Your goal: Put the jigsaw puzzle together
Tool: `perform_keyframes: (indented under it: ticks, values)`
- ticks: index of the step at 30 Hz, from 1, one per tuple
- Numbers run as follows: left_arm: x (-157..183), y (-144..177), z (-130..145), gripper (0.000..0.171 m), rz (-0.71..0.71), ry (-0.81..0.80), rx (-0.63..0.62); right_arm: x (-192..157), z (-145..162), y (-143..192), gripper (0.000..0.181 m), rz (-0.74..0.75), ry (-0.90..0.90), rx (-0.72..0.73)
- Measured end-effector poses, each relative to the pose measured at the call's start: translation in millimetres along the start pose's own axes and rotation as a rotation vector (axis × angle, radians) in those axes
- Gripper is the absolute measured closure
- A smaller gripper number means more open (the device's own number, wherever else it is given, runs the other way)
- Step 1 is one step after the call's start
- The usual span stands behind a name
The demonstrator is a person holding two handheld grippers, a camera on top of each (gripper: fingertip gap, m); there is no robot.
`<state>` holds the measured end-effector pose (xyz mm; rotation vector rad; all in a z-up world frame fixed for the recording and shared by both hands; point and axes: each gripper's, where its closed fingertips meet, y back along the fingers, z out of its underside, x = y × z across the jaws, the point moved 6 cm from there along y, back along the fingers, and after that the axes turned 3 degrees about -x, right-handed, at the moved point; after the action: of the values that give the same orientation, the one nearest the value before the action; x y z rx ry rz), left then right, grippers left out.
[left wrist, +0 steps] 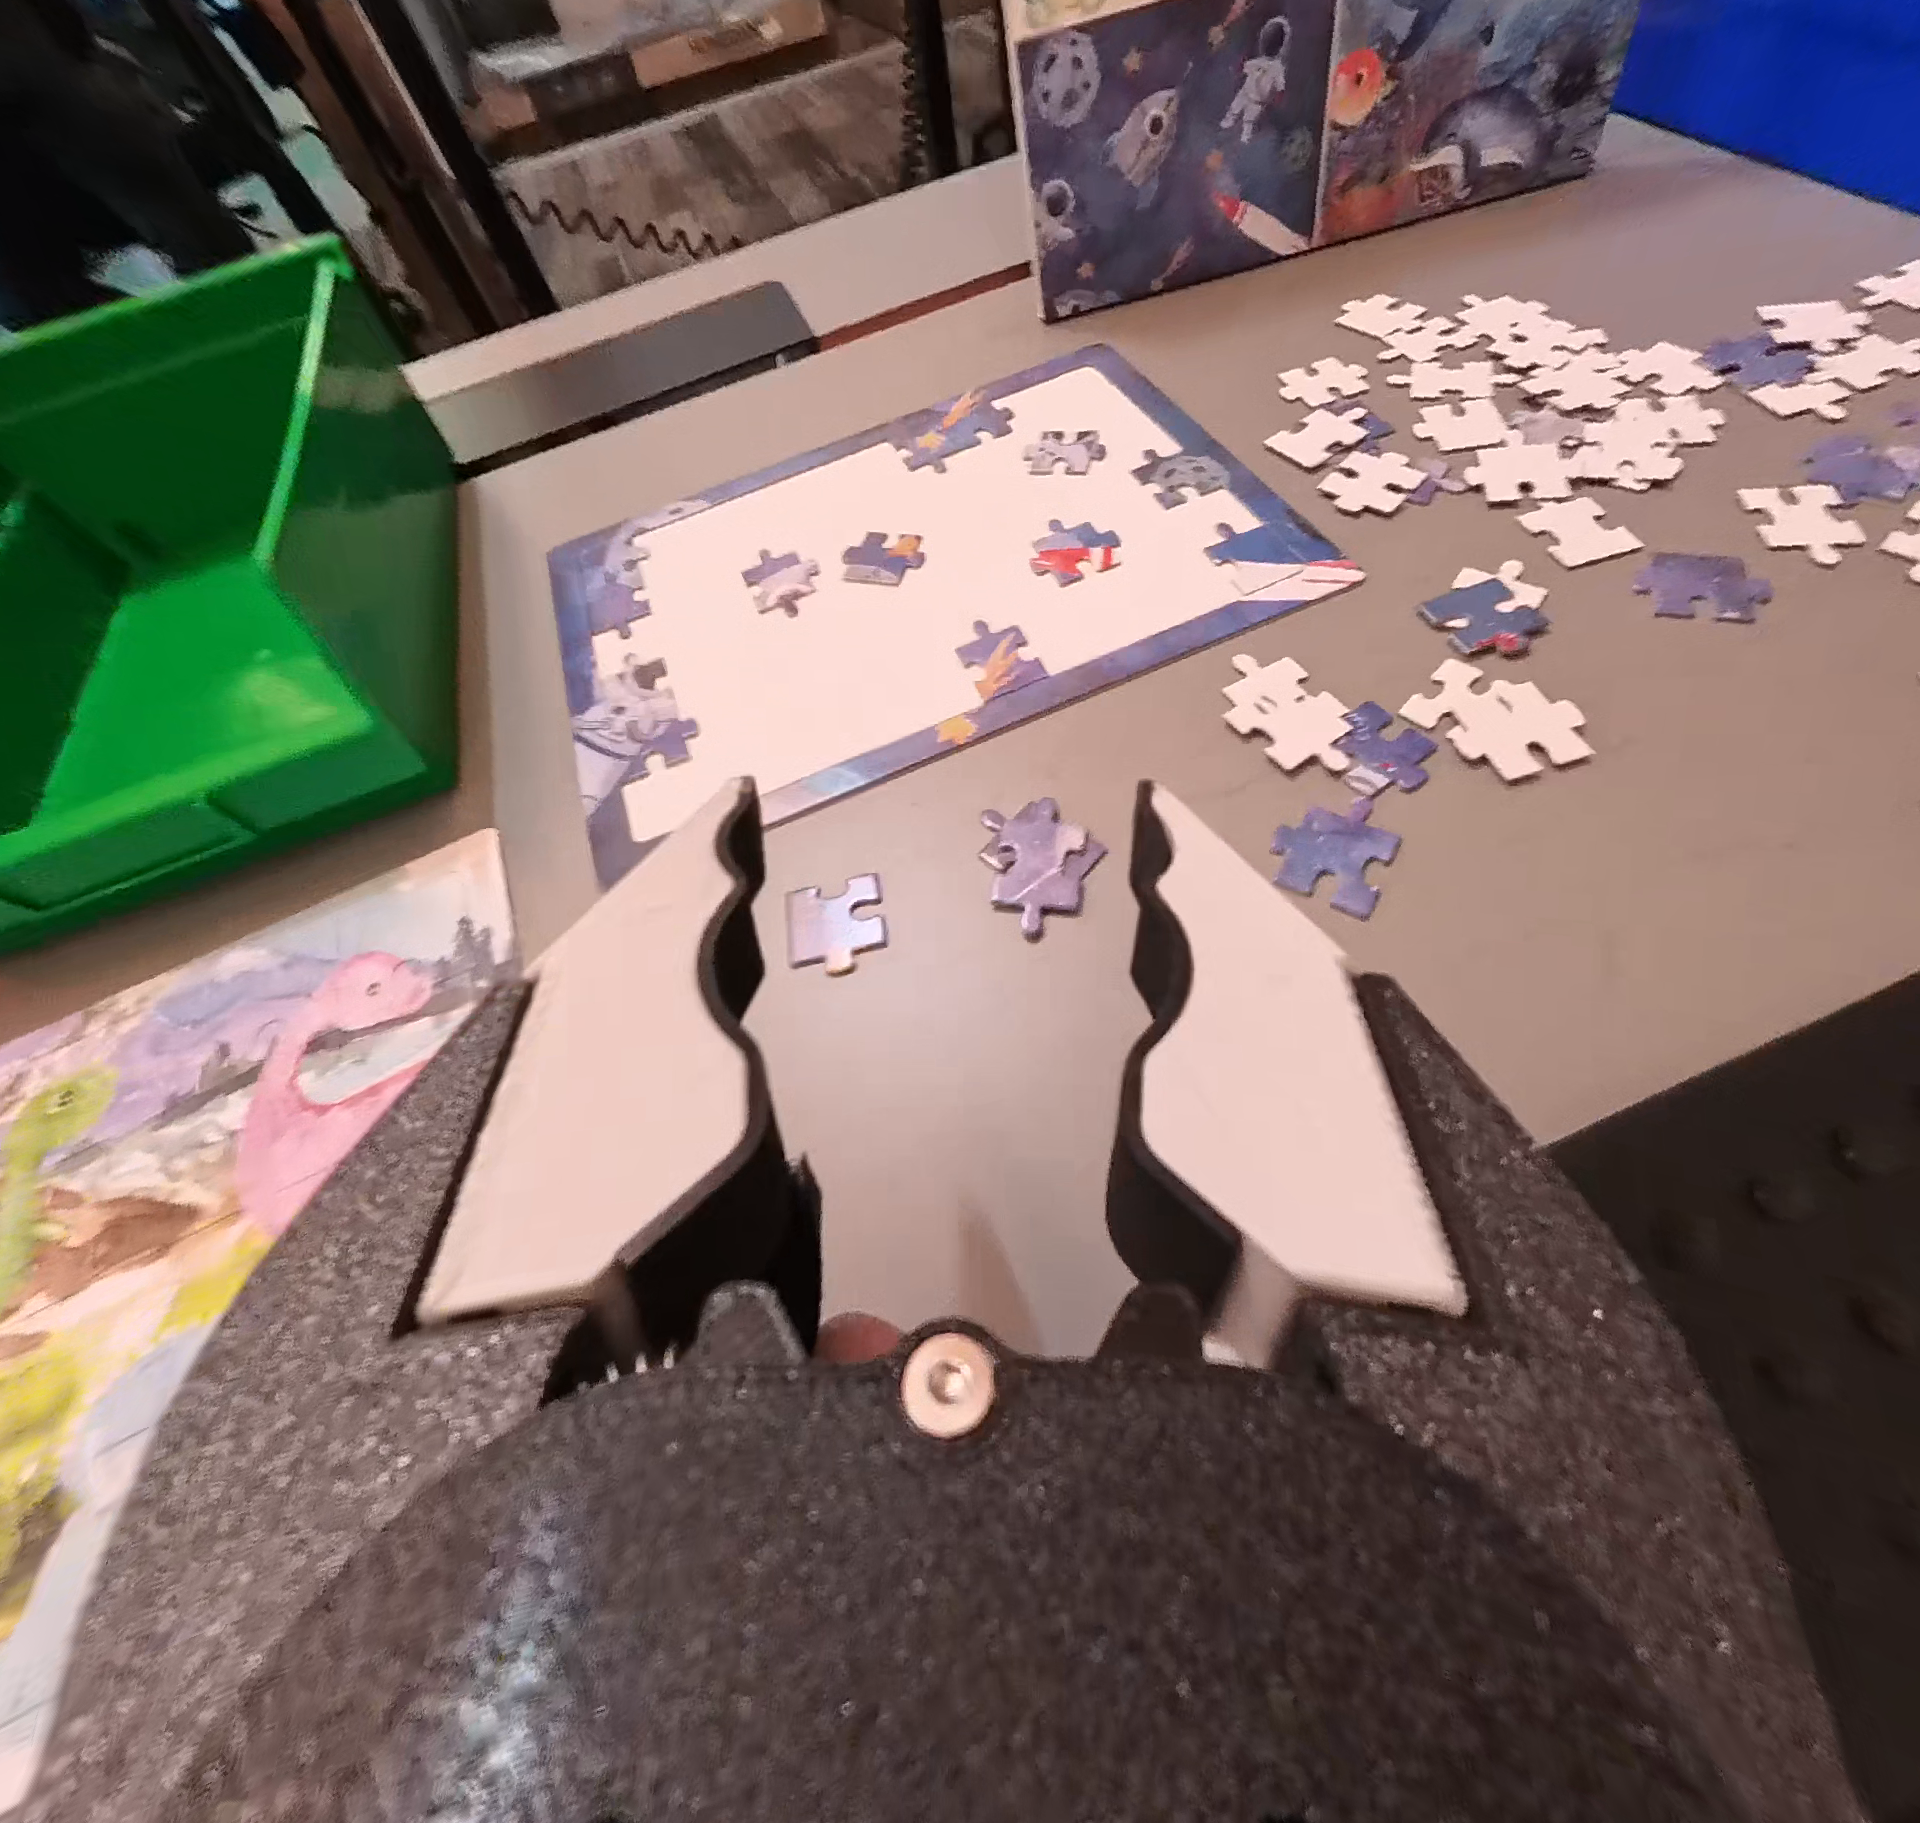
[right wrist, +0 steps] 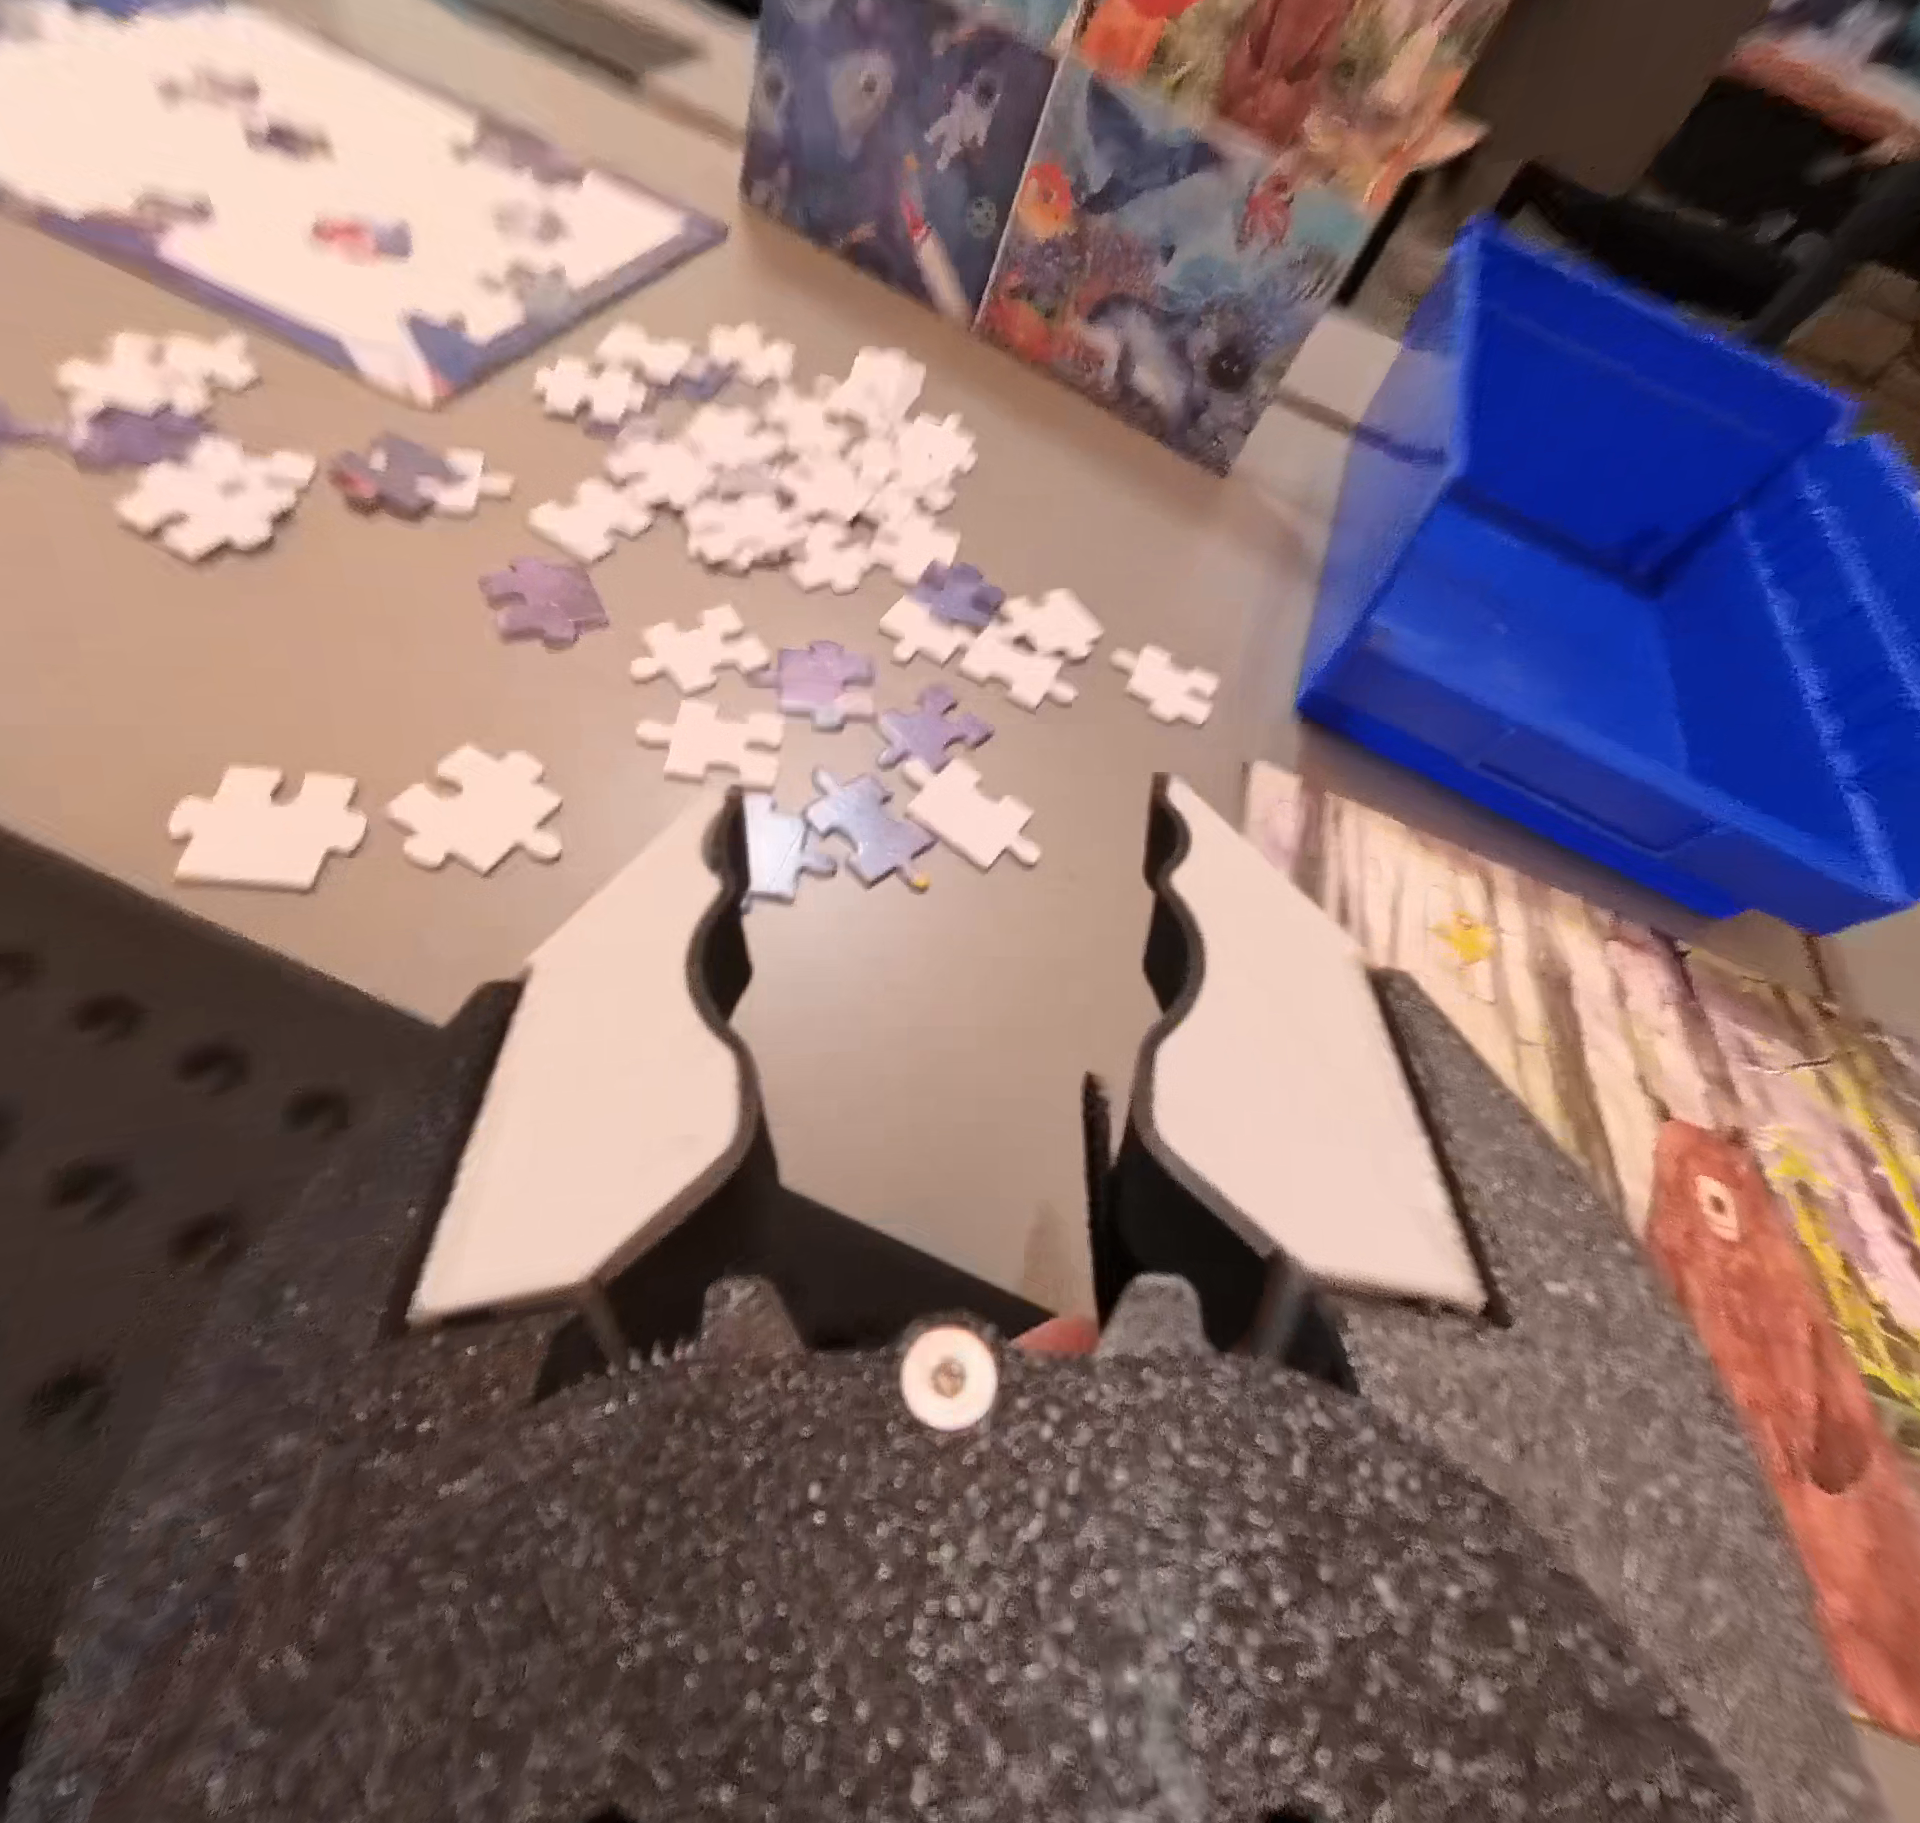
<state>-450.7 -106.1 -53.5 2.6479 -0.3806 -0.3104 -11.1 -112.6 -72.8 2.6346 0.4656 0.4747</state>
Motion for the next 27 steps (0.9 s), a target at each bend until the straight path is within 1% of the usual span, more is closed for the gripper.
perform_keyframes:
  ticks: [3,4,6,7,9,10,13,17,21,22,24,25,27]
  values:
    - [3,-15,-6,0.107,0.06,0.048,-0.04,-7,16,-17,0.107,-0.13,-0.06,-0.229]
    - [3,-22,-7,0.11,0.072,0.056,-0.057,-9,20,-22,0.107,-0.178,-0.082,-0.272]
    - [4,-37,-10,0.111,0.079,0.051,-0.085,-12,27,-31,0.115,-0.24,-0.121,-0.339]
    - [4,-46,-12,0.112,0.078,0.043,-0.098,-13,30,-36,0.116,-0.254,-0.134,-0.371]
    - [6,-62,-15,0.115,0.068,0.033,-0.113,-12,33,-46,0.126,-0.262,-0.142,-0.423]
    - [9,-70,-15,0.117,0.078,0.042,-0.129,-12,34,-50,0.126,-0.267,-0.14,-0.442]
    - [22,-92,-18,0.12,0.148,0.067,-0.163,-5,30,-63,0.13,-0.274,-0.16,-0.446]
    - [38,-107,-19,0.121,0.191,-0.005,-0.176,16,23,-77,0.135,-0.251,-0.201,-0.409]
    - [44,-113,-14,0.122,0.184,-0.095,-0.201,29,27,-90,0.132,-0.242,-0.146,-0.442]
    - [44,-114,-13,0.123,0.178,-0.109,-0.203,31,26,-93,0.132,-0.241,-0.161,-0.434]
    - [42,-115,-10,0.123,0.162,-0.121,-0.211,40,26,-97,0.14,-0.221,-0.181,-0.437]
    - [40,-115,-9,0.124,0.154,-0.12,-0.217,45,26,-98,0.14,-0.192,-0.171,-0.44]
    - [38,-114,-6,0.124,0.15,-0.11,-0.224,46,23,-96,0.139,-0.22,-0.186,-0.442]
